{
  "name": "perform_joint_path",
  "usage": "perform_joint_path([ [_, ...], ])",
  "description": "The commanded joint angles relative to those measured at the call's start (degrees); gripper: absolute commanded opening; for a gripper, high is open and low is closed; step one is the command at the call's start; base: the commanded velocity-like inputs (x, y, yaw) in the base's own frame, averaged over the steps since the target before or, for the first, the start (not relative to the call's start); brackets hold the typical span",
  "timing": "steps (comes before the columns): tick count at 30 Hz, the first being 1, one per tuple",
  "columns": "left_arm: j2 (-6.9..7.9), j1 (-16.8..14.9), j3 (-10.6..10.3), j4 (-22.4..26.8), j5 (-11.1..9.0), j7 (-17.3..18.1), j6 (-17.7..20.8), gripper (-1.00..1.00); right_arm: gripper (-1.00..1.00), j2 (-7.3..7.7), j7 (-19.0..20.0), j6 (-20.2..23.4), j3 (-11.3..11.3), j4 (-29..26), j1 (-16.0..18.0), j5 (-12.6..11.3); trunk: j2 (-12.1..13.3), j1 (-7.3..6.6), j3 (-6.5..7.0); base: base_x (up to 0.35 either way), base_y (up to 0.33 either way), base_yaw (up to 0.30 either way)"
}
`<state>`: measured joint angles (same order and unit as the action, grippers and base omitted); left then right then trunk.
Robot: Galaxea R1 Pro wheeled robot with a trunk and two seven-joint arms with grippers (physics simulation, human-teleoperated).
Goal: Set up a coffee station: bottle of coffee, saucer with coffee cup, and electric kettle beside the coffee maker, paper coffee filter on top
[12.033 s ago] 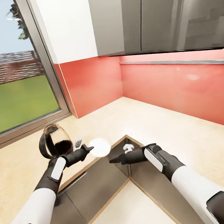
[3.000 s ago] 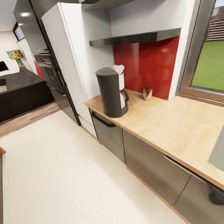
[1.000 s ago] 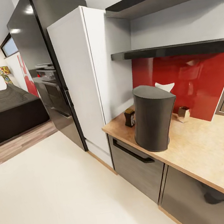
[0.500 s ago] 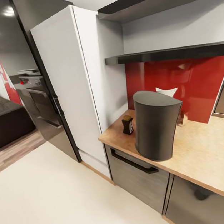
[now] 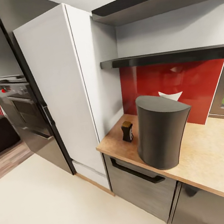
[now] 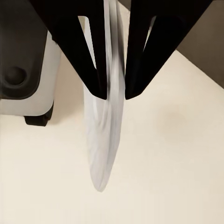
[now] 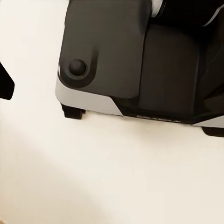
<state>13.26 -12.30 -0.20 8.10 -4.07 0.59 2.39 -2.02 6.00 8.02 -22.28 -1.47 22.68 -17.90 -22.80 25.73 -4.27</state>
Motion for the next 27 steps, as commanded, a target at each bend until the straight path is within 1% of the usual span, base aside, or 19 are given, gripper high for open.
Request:
perform_joint_path([
  [1,0.01,0.0,-0.1,0.1,-0.3,-0.1,0.2,-1.00,1.00,0.00,0.1,0.2,-0.5,0.0,0.0,-0.6,-0.1,0.05,-0.05,0.111,0.315,-0.232],
  [17,0.01,0.0,0.0,0.4,-0.3,-0.2,0.2,-1.00,1.00,0.00,0.1,0.2,-0.5,0.0,0.0,-0.6,-0.1,0.05,0.78,0.011,0.329,-0.245],
  [21,0.01,0.0,0.0,0.5,-0.4,-0.2,0.2,-1.00,1.00,0.00,0.1,0.2,-0.5,0.0,0.0,-0.6,-0.1,0.05,0.83,0.147,0.306,-0.270],
  [24,0.01,0.0,-0.1,0.5,-0.3,-0.2,0.2,-1.00,1.00,0.00,0.1,0.2,-0.5,0.0,0.0,-0.6,-0.1,0.05,0.83,0.180,0.210,-0.272],
  [27,0.01,0.0,-0.1,0.5,-0.3,-0.2,0.2,-1.00,1.00,0.00,0.1,0.2,-0.5,0.0,0.1,-0.6,-0.1,0.05,0.83,0.064,0.068,-0.272],
])
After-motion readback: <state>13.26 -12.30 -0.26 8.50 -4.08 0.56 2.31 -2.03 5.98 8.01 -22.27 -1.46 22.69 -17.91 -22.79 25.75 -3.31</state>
